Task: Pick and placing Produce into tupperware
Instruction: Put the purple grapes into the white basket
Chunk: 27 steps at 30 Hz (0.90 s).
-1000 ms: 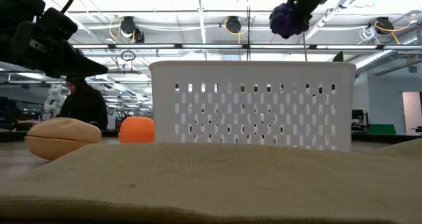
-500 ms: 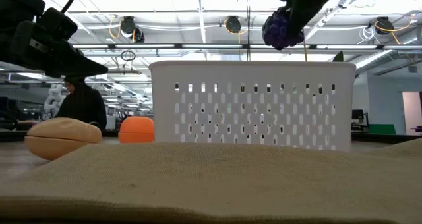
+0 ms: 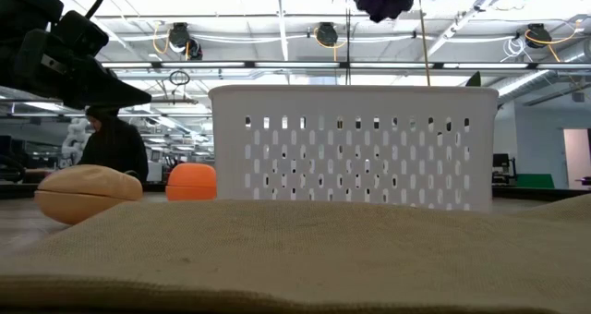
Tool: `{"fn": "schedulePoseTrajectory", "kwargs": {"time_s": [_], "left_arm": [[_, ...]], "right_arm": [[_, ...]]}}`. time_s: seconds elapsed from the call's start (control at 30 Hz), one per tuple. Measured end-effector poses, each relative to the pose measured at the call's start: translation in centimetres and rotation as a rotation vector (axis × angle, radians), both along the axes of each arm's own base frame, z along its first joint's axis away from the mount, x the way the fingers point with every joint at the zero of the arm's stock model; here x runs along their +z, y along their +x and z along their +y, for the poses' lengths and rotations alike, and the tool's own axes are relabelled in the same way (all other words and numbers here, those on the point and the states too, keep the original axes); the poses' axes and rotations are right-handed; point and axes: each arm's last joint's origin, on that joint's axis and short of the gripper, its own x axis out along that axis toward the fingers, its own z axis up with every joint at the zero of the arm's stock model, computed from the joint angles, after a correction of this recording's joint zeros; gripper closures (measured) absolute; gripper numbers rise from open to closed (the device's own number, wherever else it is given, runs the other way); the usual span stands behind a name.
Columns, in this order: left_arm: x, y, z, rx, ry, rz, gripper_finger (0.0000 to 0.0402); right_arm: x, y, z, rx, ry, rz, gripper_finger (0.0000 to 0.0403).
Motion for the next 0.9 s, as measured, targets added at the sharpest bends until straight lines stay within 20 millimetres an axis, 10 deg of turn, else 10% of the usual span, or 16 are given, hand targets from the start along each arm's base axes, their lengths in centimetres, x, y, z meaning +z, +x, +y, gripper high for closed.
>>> {"fn": "schedulePoseTrajectory", "kwargs": {"time_s": [0.9], "left_arm": [[0.0,0.0,0.0,0.002,0.000,0.000,0.0378]], "right_arm": [[-3.2,2.6,1.1,-0.040,0.019,0.084,0.0216]]}}
